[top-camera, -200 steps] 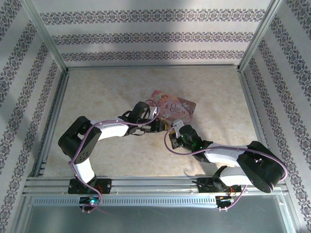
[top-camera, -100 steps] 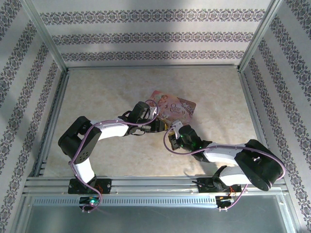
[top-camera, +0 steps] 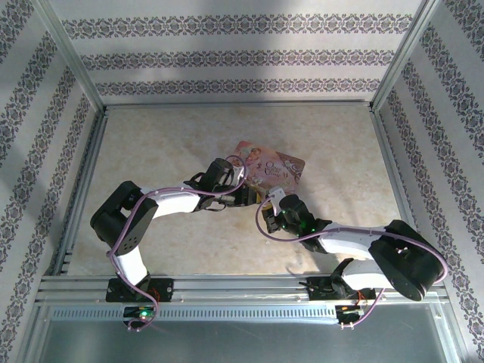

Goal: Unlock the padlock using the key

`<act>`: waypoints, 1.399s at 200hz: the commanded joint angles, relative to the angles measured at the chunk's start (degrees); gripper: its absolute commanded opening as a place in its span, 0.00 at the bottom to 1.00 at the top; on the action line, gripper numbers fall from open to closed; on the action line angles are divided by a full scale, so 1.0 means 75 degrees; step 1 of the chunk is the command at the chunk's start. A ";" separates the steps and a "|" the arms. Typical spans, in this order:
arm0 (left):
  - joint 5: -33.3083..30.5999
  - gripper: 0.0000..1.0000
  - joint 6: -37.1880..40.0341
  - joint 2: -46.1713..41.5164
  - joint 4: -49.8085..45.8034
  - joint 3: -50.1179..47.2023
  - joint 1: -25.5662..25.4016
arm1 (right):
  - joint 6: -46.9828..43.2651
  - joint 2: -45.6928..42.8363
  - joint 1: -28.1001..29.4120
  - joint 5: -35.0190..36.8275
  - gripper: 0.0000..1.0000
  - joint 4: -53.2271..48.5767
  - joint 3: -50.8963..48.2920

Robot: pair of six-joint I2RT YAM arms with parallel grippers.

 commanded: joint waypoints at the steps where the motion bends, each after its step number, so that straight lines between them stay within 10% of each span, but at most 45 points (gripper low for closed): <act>1: 0.0144 0.19 0.0012 -0.0290 0.0101 0.0114 -0.0110 | 0.0093 -0.0174 -0.0093 -0.0028 0.00 0.0074 -0.0079; 280: 0.0163 0.19 -0.0035 -0.0290 0.0152 0.0115 -0.0110 | 0.0221 -0.0432 -0.0252 -0.0418 0.00 0.0183 -0.0252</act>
